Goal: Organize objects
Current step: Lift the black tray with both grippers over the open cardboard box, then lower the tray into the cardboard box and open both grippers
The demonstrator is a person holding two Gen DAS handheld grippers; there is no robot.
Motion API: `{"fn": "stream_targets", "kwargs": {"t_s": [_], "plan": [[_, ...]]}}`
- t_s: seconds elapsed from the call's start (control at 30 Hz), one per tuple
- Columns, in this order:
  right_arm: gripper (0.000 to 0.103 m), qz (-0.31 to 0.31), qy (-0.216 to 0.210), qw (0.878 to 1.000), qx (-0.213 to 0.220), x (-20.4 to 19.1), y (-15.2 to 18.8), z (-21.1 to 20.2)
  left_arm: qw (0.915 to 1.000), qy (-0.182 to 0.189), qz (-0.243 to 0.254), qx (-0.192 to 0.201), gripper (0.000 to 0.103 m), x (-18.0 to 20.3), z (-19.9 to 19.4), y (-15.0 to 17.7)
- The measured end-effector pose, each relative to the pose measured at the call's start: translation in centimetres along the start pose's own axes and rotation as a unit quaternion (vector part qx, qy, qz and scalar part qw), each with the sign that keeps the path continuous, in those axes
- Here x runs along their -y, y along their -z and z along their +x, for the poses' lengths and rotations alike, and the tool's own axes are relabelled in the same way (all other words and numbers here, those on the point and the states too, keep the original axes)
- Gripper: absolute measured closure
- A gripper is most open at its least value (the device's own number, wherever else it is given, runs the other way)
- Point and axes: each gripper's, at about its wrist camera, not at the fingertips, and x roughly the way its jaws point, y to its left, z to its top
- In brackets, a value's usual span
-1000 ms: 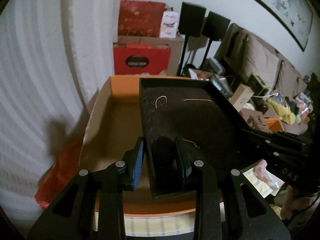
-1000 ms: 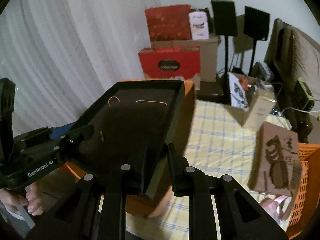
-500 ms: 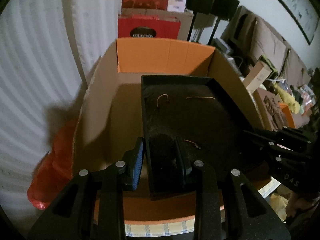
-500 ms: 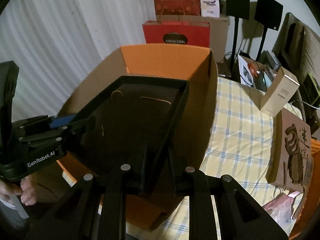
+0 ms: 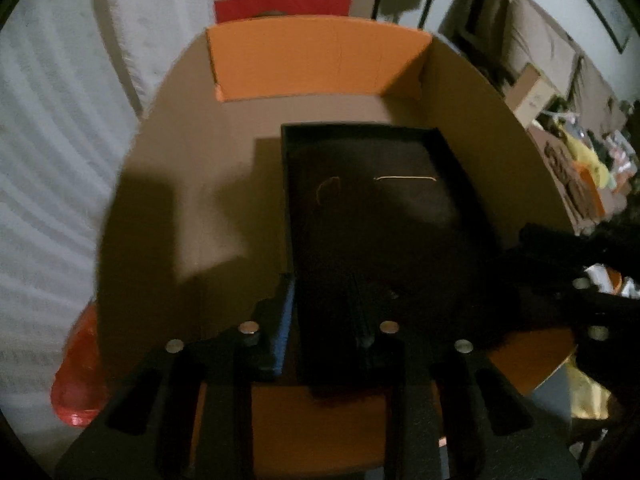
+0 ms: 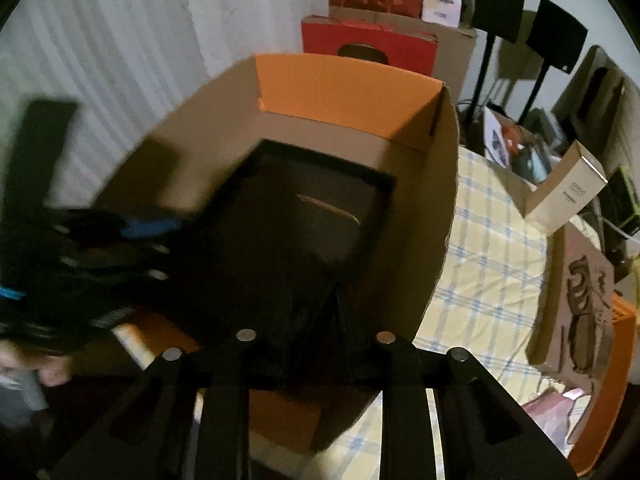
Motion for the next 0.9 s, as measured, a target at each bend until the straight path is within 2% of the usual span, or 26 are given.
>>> {"fn": "stream_targets", "kwargs": {"t_s": [0.03, 0.1, 0.3, 0.33, 0.37, 0.53, 0.7, 0.77, 0.9], "plan": [[0.068, -0.001, 0.001, 1.0, 0.005, 0.0, 0.0, -0.6, 1.0, -0.005, 0.005, 0.0, 0.083, 0.3, 0.1, 0.1], [0.064, -0.004, 0.007, 1.0, 0.022, 0.1, 0.0, -2.0, 0.9999, -0.01, 0.008, -0.001, 0.083, 0.5, 0.0, 0.0], [0.064, 0.021, 0.012, 0.999, 0.047, 2.0, -0.2, -4.8, 0.9996, -0.018, -0.019, 0.008, 0.08, -0.1, -0.4, -0.9], [0.064, 0.028, 0.014, 0.998, 0.05, 2.6, -0.1, -5.1, 0.9995, -0.022, -0.022, 0.007, 0.075, -0.3, -0.4, -1.1], [0.064, 0.032, 0.016, 0.998, 0.051, 2.8, 0.1, -5.4, 0.9993, -0.028, -0.025, 0.005, 0.07, -0.4, -0.2, -1.3], [0.061, 0.06, 0.02, 0.997, 0.036, 4.5, 0.5, -4.6, 0.9986, -0.045, -0.019, -0.022, 0.069, -0.9, 0.7, -2.2], [0.061, 0.081, -0.002, 0.997, 0.009, 5.5, 1.1, -2.2, 0.9971, -0.039, 0.008, -0.065, 0.07, -0.5, 1.3, -2.0], [0.061, 0.081, -0.006, 0.997, 0.004, 5.4, 1.2, -1.6, 0.9959, -0.035, 0.019, -0.081, 0.079, -0.2, 1.8, -1.8], [0.072, 0.073, -0.015, 0.997, 0.001, 5.0, 1.4, -1.2, 0.9943, -0.047, 0.036, -0.089, 0.083, 0.2, 1.9, -1.7]]}}
